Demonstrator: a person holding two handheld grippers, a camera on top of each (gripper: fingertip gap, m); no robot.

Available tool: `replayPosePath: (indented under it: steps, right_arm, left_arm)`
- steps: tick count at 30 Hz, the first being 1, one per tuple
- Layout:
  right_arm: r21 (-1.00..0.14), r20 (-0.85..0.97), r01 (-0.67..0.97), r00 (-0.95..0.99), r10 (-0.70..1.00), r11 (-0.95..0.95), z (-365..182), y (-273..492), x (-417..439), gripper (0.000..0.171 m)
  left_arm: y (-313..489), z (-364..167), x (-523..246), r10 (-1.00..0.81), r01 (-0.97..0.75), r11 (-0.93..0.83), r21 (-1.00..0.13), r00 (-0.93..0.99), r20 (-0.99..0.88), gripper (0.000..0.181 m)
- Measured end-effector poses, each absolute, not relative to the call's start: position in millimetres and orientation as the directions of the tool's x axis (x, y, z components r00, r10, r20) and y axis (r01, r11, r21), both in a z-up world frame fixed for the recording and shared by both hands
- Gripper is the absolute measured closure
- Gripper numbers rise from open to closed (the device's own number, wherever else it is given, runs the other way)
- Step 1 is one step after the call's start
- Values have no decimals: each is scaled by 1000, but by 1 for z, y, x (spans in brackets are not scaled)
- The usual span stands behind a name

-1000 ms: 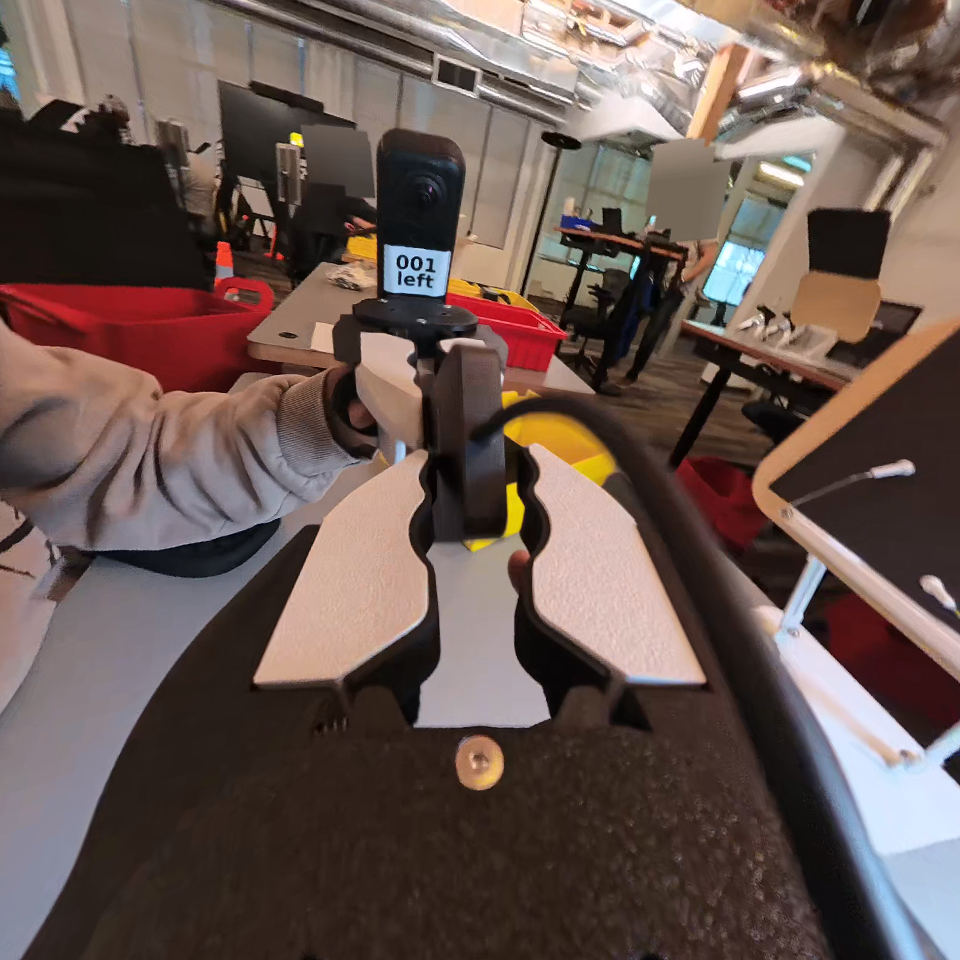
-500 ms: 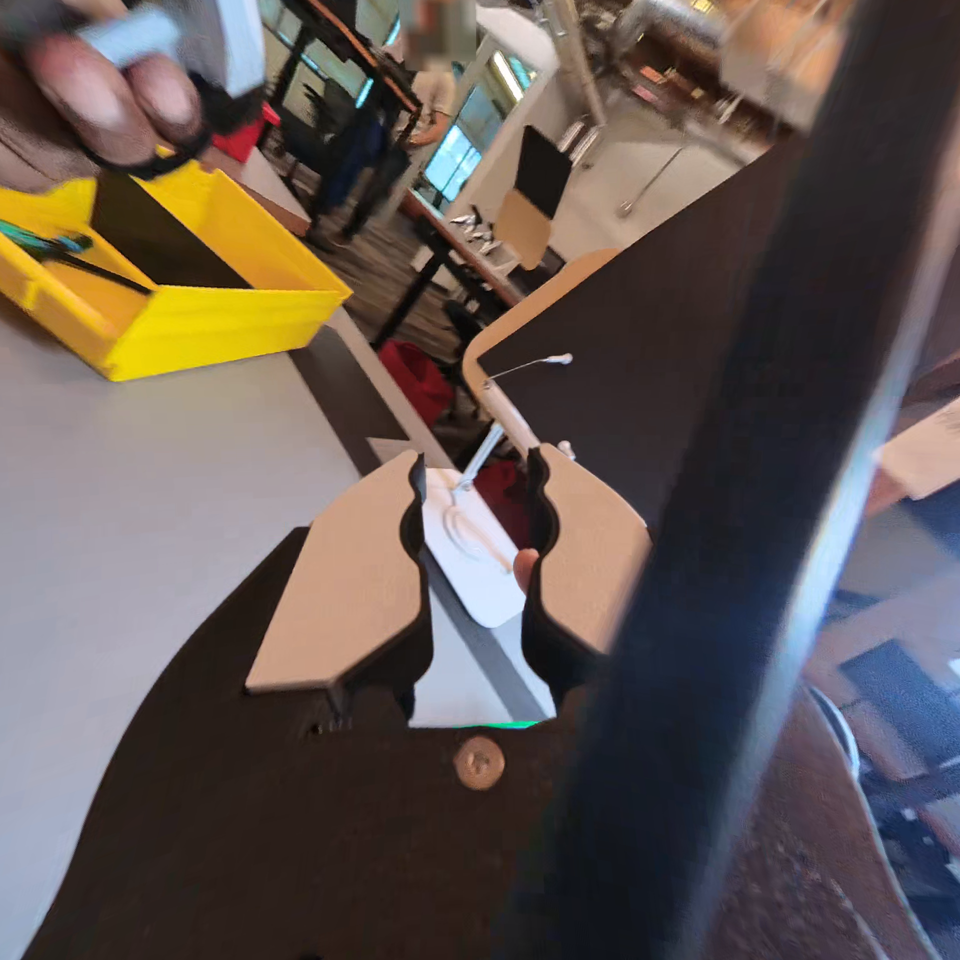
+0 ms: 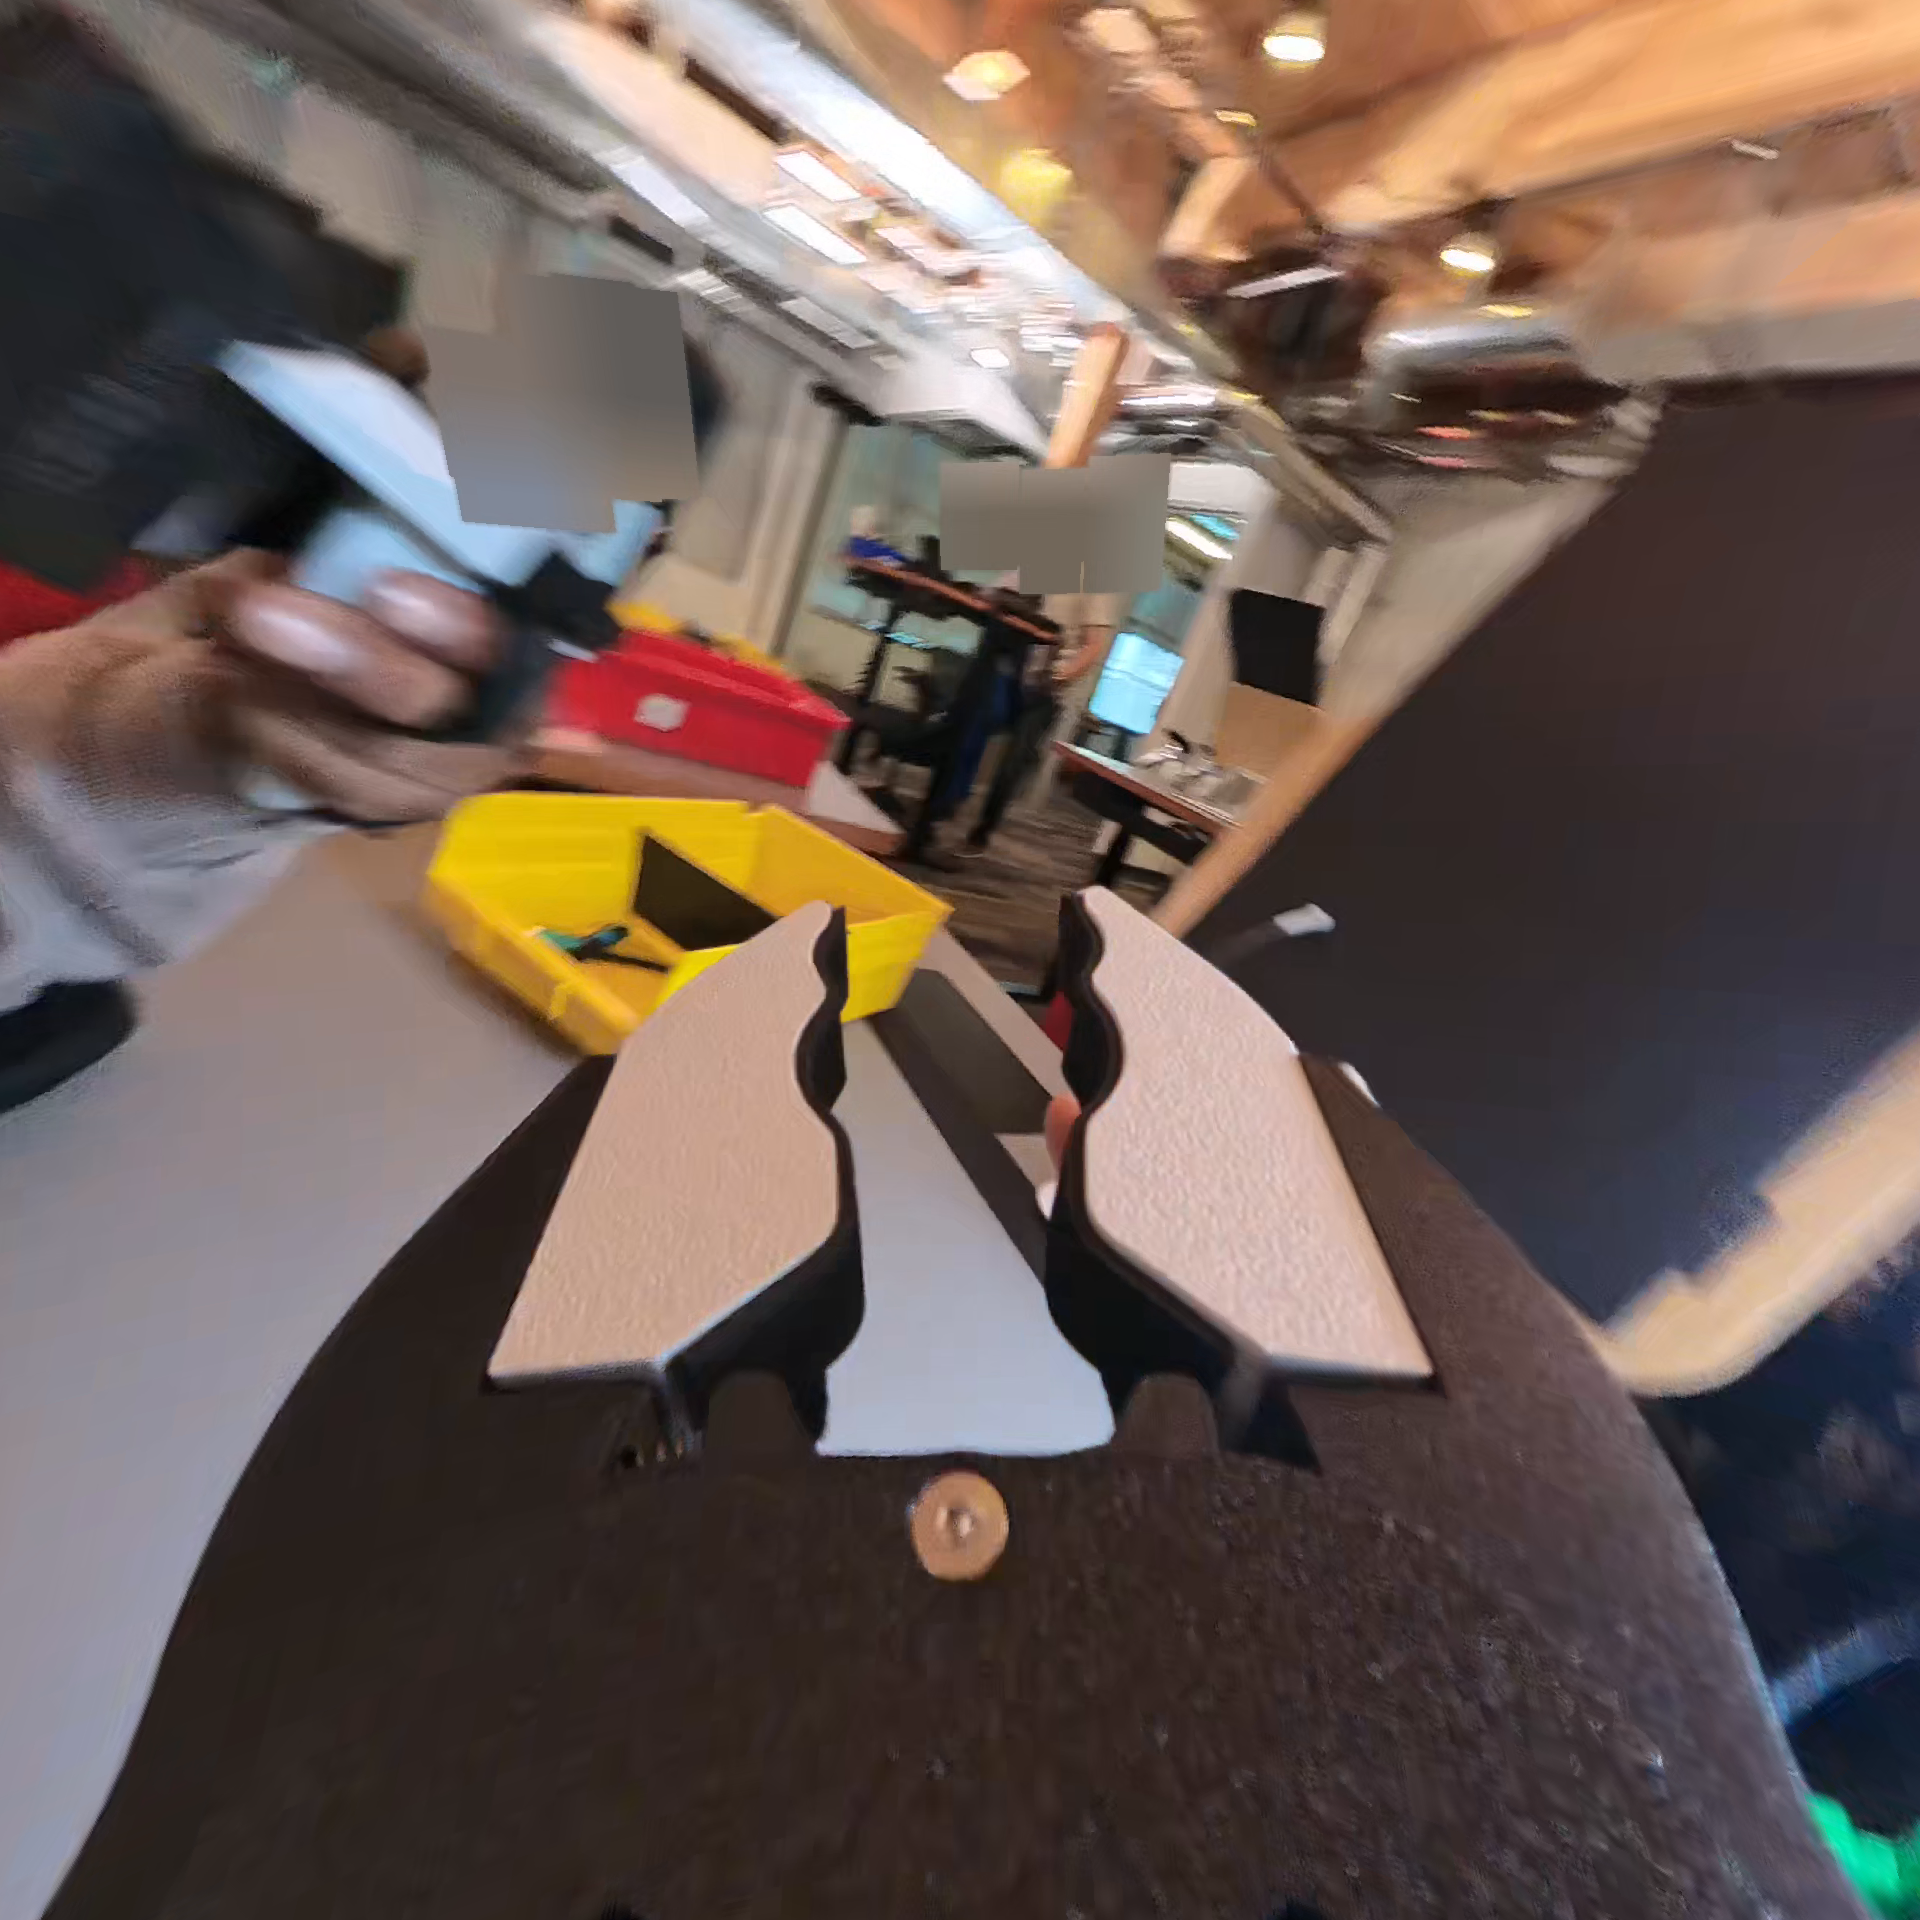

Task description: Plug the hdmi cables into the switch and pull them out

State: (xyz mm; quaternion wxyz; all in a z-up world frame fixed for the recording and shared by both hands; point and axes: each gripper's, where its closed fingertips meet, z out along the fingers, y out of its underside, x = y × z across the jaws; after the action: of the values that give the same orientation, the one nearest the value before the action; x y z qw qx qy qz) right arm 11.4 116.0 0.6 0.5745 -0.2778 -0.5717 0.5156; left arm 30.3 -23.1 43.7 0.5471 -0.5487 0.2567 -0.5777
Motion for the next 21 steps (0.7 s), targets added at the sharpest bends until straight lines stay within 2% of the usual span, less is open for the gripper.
replayPosePath:
  steps: [4,7,11,13,16,18,20,21]
  right_arm:
    - [-773,631,-278,-250,735,570,8,42,10,123]
    - [-580,815,-180,-133,565,794,0,34,1,114]
    - [-361,932,-108,-6,363,926,-1,34,-6,105]
    - [-247,967,-75,36,251,966,-3,29,-10,109]
    - [-77,989,-34,121,80,996,-7,22,-17,130]
    - [-39,987,-28,158,43,999,-9,23,-21,138]
    - [-90,984,-41,153,95,995,-9,25,-22,139]
    - [-151,979,-58,128,158,987,-9,27,-21,142]
  left_arm:
    - [7,14,18,-848,378,-391,-839,205,488,168]
    - [17,6,9,-815,416,-442,-795,185,549,168]
    - [25,3,-1,-782,448,-443,-777,230,579,167]
    - [29,3,-5,-763,474,-448,-758,240,601,167]
    - [36,2,-11,-733,518,-456,-724,242,635,166]
    - [39,2,-15,-722,537,-446,-716,257,643,165]
    - [41,4,-18,-719,547,-416,-727,292,631,162]
    - [41,9,-22,-730,560,-371,-741,317,606,156]
